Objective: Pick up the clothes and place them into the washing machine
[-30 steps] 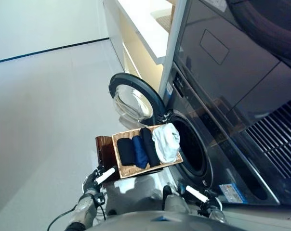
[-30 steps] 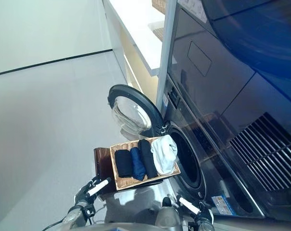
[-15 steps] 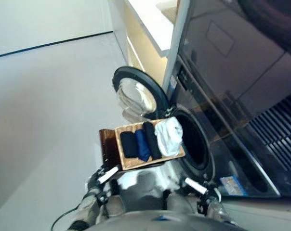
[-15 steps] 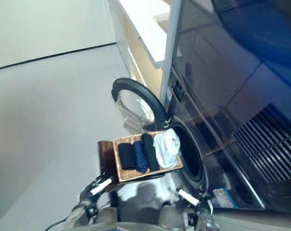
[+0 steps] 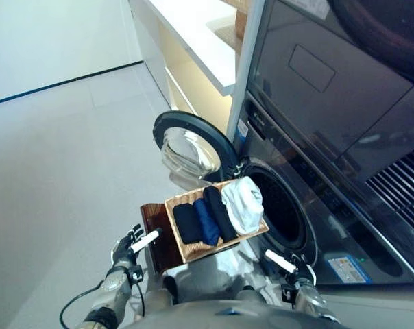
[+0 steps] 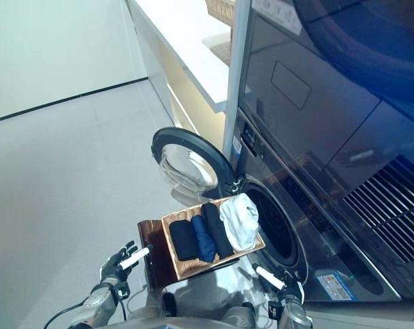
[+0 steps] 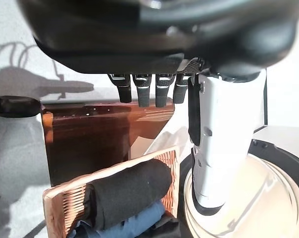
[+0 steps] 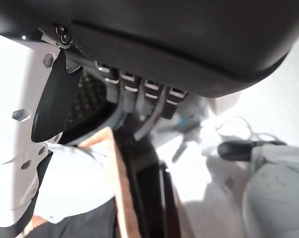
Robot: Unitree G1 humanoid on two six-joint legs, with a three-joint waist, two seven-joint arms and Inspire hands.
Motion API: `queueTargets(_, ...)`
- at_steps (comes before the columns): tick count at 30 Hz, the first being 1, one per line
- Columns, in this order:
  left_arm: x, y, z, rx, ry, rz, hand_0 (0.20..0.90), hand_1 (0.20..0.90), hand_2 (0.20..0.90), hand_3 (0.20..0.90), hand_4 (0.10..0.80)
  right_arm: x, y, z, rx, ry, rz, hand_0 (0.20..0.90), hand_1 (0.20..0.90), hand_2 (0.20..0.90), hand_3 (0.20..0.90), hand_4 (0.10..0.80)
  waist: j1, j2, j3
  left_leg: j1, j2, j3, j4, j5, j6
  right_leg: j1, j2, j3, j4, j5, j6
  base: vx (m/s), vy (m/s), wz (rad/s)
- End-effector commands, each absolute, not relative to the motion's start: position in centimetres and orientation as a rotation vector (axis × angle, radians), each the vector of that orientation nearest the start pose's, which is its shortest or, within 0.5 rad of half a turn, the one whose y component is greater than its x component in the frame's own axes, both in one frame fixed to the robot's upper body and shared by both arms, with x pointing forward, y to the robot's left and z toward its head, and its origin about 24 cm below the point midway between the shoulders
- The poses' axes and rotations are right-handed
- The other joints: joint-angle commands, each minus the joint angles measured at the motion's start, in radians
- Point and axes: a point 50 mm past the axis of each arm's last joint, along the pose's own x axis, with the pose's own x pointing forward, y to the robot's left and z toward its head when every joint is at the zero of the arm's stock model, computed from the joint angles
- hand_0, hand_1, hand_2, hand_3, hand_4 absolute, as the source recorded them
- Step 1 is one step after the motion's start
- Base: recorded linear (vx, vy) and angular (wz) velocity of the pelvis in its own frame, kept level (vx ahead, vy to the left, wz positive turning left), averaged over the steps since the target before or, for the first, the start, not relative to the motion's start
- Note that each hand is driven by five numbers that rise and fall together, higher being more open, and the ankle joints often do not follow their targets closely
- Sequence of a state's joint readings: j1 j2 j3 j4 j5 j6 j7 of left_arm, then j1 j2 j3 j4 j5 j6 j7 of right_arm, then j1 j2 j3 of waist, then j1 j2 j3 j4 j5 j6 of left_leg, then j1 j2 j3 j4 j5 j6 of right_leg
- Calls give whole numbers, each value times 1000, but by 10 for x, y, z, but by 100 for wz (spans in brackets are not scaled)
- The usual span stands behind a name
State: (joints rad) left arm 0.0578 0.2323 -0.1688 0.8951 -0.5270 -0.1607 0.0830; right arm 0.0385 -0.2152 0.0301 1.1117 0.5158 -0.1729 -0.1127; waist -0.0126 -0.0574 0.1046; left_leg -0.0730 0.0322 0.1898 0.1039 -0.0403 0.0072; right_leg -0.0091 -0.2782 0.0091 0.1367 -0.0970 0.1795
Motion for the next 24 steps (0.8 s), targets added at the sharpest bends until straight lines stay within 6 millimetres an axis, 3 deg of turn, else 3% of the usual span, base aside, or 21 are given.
queueTargets(1, 152, 236, -115, -124, 675, 314, 900, 900, 900, 900, 800, 124, -262, -133, 107, 822, -532, 900, 900, 900, 900, 800, -2, -9, -20, -88, 28, -57, 24, 64, -45, 86, -82, 18, 20, 398, 65, 44, 66, 0)
queueTargets(2, 152, 236, -115, -124, 675, 314, 900, 900, 900, 900, 800, 124, -262, -133, 107, 823, -532, 900, 900, 900, 900, 800, -2, -9, -20, -88, 28, -57, 23, 64, -45, 86, -82, 18, 20, 398, 65, 77, 132, 4)
queueTargets(6, 151, 234, -114, -116, 676, 279, 900, 900, 900, 900, 800, 113, -269, -137, 97, 875, -564, 900, 900, 900, 900, 800, -3, -1, -17, -23, -30, -107, -7, 34, 3, 43, -82, 40, 182, 515, 32, 114, 194, 22)
queueTargets(9, 152, 237, -112, -109, 671, 280, 900, 900, 900, 900, 800, 114, -269, -137, 105, 873, -563, 900, 900, 900, 900, 800, -4, 7, -4, -4, -39, -140, -10, 32, 17, 14, -56, 60, 259, 550, 24, 122, 157, 51)
queueTargets(11, 152, 240, -111, -109, 667, 290, 900, 900, 900, 900, 800, 114, -266, -138, 114, 874, -558, 900, 900, 900, 900, 800, -2, 4, 0, 9, -36, -144, -17, 25, 17, -9, -61, 29, 255, 527, 26, 99, 48, 30)
queueTargets(15, 153, 245, -110, -106, 659, 306, 900, 900, 900, 900, 800, 111, -264, -140, 126, 885, -561, 900, 900, 900, 900, 800, -7, -23, -1, 36, -23, -152, -41, 4, -9, -41, -78, -59, 68, 395, 35, 180, -86, 17)
queueTargets(17, 153, 249, -109, -106, 656, 323, 900, 900, 900, 900, 800, 113, -262, -140, 138, 880, -563, 900, 900, 900, 900, 800, -14, -39, 16, 55, -8, -169, -39, -14, -27, -70, -80, -91, -25, 378, 49, 210, -145, 0)
queueTargets(24, 152, 253, -103, -127, 620, 336, 900, 900, 900, 900, 800, 104, -255, -144, 144, 908, -535, 900, 900, 900, 900, 800, -33, -82, 72, 113, 17, -227, -35, -55, -60, -131, -50, -50, -63, 387, 71, 116, -97, 25)
